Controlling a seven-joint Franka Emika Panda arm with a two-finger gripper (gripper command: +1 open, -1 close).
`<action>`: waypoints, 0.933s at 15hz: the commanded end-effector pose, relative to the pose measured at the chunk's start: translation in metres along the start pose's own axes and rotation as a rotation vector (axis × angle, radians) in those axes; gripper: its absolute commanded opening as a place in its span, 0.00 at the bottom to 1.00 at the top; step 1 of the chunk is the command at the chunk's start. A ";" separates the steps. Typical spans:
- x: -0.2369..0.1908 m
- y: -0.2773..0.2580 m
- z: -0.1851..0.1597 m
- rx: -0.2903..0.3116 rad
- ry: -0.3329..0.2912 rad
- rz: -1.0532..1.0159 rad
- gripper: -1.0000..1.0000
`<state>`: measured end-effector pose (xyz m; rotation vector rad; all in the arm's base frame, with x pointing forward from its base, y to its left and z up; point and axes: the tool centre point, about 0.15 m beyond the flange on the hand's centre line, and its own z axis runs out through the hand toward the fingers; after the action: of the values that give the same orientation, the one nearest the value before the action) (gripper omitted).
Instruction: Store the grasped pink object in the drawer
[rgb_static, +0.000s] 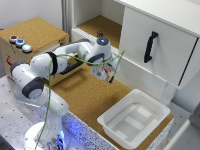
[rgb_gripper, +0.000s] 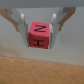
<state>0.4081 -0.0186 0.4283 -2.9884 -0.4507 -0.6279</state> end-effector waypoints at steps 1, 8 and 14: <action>0.015 -0.113 0.010 -0.083 0.086 -0.116 0.00; 0.024 -0.214 0.021 -0.020 0.092 -0.258 0.00; -0.002 -0.272 0.020 0.029 0.098 -0.476 0.00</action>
<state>0.3635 0.2041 0.4212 -2.9078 -0.9797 -0.7346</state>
